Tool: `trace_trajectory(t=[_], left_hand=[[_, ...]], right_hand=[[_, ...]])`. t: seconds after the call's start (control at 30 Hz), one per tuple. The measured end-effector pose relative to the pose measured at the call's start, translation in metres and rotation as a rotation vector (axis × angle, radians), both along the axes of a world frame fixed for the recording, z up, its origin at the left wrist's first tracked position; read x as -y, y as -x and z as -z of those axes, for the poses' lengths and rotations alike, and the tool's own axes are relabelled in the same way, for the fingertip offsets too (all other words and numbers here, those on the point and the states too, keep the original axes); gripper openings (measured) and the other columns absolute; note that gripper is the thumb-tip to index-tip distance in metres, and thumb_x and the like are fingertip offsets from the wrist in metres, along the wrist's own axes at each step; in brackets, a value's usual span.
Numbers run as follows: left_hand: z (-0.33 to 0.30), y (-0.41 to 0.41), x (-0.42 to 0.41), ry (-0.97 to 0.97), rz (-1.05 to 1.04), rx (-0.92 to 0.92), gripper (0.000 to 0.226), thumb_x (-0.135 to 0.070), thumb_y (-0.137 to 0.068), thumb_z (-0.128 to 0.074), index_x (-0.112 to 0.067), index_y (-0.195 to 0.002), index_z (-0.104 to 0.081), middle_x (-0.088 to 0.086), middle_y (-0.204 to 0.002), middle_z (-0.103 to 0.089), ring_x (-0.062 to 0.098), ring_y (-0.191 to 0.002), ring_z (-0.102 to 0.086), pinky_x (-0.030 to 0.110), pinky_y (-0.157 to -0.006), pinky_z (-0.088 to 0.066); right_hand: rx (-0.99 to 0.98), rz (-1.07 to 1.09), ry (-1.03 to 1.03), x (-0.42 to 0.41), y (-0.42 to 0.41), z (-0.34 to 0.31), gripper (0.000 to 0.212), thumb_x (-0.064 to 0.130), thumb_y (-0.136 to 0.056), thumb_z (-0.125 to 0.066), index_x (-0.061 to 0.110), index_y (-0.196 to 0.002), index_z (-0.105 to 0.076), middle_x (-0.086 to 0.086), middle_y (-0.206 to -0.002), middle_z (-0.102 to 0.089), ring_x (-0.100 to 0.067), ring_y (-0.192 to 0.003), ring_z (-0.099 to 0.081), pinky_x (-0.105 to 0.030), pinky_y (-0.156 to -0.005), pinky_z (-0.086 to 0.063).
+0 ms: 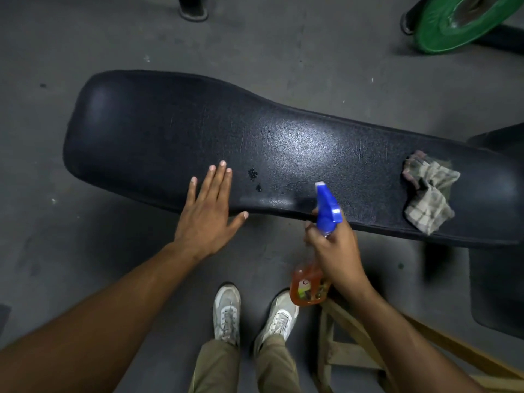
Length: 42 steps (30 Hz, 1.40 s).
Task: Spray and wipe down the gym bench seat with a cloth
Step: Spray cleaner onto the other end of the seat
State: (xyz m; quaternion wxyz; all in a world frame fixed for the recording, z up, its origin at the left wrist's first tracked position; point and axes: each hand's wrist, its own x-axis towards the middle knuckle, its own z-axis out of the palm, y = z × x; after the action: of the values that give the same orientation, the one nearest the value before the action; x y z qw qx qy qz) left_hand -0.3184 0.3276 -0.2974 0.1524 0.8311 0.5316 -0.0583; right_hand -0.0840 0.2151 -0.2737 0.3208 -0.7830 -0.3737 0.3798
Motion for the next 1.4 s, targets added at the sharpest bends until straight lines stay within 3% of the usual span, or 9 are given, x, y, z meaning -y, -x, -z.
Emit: trace_trajectory(t=[0.17,0.33,0.53,0.7,0.9,1.0,1.13,1.27,1.4], left_hand=[[-0.002,0.012,-0.001,-0.028,-0.03,-0.043,0.096,-0.064,-0.096,-0.042,-0.01,-0.163,0.0,0.003,-0.172,0.01,0.018,-0.158,0.011,0.052,-0.125,0.006],[-0.003,0.02,-0.003,-0.04,-0.096,-0.067,0.099,-0.067,-0.094,-0.043,-0.009,-0.163,0.0,0.003,-0.172,0.01,0.019,-0.158,0.011,0.06,-0.123,0.005],[-0.005,0.033,-0.007,-0.016,-0.112,-0.086,0.1,-0.069,-0.095,-0.039,-0.01,-0.162,0.006,0.003,-0.171,0.017,0.02,-0.157,0.015,0.06,-0.123,0.006],[-0.005,0.045,-0.01,0.006,-0.14,-0.108,0.102,-0.074,-0.093,-0.034,-0.013,-0.162,0.011,0.003,-0.17,0.02,0.021,-0.157,0.019,0.064,-0.123,0.005],[-0.007,0.049,-0.011,0.041,-0.207,-0.091,0.107,-0.079,-0.089,-0.035,-0.015,-0.162,0.012,0.0,-0.17,0.023,0.022,-0.156,0.021,0.07,-0.12,0.003],[-0.004,0.048,-0.01,0.057,-0.217,-0.066,0.106,-0.078,-0.09,-0.035,-0.016,-0.162,0.013,-0.002,-0.169,0.024,0.022,-0.156,0.022,0.071,-0.12,0.001],[-0.004,0.049,-0.01,0.053,-0.218,-0.049,0.106,-0.078,-0.09,-0.036,-0.016,-0.162,0.012,-0.002,-0.169,0.024,0.022,-0.156,0.022,0.071,-0.12,0.0],[-0.006,0.05,-0.01,0.069,-0.214,-0.05,0.106,-0.077,-0.091,-0.035,-0.016,-0.161,0.015,-0.002,-0.168,0.027,0.021,-0.155,0.025,0.069,-0.121,0.002],[-0.006,0.053,-0.012,0.077,-0.202,-0.048,0.104,-0.075,-0.092,-0.035,-0.017,-0.161,0.017,-0.002,-0.168,0.028,0.02,-0.155,0.026,0.067,-0.121,0.004]], right_hand=[[-0.022,0.098,-0.024,0.001,-0.02,0.005,0.035,0.051,-0.083,-0.066,0.025,-0.104,-0.056,-0.014,-0.078,-0.068,-0.042,-0.074,-0.065,-0.056,-0.072,-0.056],[-0.017,0.073,-0.042,-0.004,-0.017,0.005,0.037,0.051,-0.083,-0.067,0.022,-0.103,-0.057,-0.011,-0.079,-0.068,-0.039,-0.074,-0.066,-0.055,-0.073,-0.056],[-0.032,0.034,-0.072,-0.027,0.007,0.002,0.035,0.051,-0.083,-0.068,0.023,-0.101,-0.057,-0.01,-0.077,-0.067,-0.04,-0.075,-0.068,-0.056,-0.071,-0.056],[-0.008,-0.038,-0.064,-0.05,0.026,-0.004,0.041,0.055,-0.081,-0.064,0.018,-0.097,-0.056,-0.008,-0.077,-0.071,-0.032,-0.074,-0.07,-0.048,-0.072,-0.057],[-0.054,0.112,-0.075,-0.058,0.013,-0.003,0.038,0.054,-0.079,-0.068,0.026,-0.102,-0.057,-0.009,-0.079,-0.072,-0.033,-0.074,-0.073,-0.059,-0.073,-0.058],[-0.032,0.155,-0.086,-0.058,-0.003,-0.006,0.042,0.053,-0.077,-0.067,0.02,-0.102,-0.059,-0.004,-0.074,-0.069,-0.031,-0.069,-0.073,-0.059,-0.07,-0.058],[0.046,0.063,-0.093,-0.06,0.001,-0.012,0.042,0.052,-0.08,-0.066,0.018,-0.103,-0.058,-0.005,-0.075,-0.071,-0.034,-0.072,-0.072,-0.056,-0.071,-0.058],[0.121,-0.089,-0.115,-0.068,0.028,-0.025,0.027,0.035,-0.091,-0.071,0.019,-0.108,-0.056,-0.004,-0.08,-0.066,-0.029,-0.076,-0.064,-0.041,-0.074,-0.051],[0.135,-0.167,-0.125,-0.077,0.056,-0.025,0.025,0.036,-0.092,-0.068,0.024,-0.097,-0.047,0.0,-0.073,-0.062,-0.032,-0.073,-0.059,-0.043,-0.07,-0.048]])
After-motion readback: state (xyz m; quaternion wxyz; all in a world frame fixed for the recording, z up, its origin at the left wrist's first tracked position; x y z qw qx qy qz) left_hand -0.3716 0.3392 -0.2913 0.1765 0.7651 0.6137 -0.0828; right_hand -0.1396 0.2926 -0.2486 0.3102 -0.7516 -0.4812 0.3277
